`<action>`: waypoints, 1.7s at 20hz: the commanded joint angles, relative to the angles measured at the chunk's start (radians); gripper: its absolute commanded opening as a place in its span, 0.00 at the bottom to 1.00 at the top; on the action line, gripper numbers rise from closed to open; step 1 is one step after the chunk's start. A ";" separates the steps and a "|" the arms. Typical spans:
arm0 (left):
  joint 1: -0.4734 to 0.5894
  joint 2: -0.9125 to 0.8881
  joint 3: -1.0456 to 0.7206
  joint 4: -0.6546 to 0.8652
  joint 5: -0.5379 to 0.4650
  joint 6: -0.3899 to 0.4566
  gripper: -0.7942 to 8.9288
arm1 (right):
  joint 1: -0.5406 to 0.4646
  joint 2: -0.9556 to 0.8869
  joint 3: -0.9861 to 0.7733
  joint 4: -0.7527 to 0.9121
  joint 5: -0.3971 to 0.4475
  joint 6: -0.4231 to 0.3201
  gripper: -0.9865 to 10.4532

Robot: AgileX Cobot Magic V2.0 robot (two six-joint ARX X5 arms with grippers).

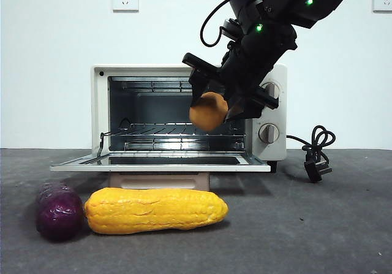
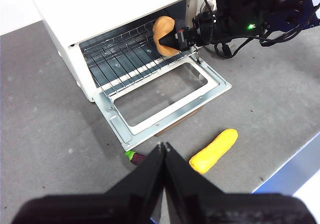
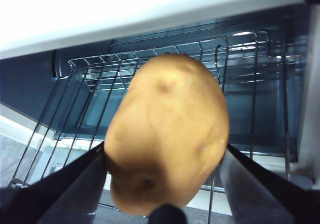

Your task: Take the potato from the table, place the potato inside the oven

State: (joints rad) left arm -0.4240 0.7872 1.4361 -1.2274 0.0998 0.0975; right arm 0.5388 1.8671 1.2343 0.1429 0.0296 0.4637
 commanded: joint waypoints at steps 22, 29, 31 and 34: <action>0.042 0.165 -0.293 0.400 0.127 0.000 0.07 | 0.021 -0.552 0.001 -0.859 -0.136 -0.317 0.53; 0.233 0.374 -0.410 0.617 0.316 -0.016 0.07 | 0.021 -0.779 0.001 -1.119 -0.135 -0.357 0.53; 0.330 0.483 -0.417 0.679 0.420 -0.024 0.07 | 0.021 -0.859 0.001 -1.173 -0.134 -0.357 0.53; 0.423 0.652 -0.417 0.768 0.529 -0.061 0.07 | 0.021 -0.964 0.001 -1.212 -0.134 -0.331 0.53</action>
State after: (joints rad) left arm -0.0021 1.4227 1.0317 -0.4610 0.6155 0.0540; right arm 0.5571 0.9009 1.2343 -1.0729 -0.1047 0.1226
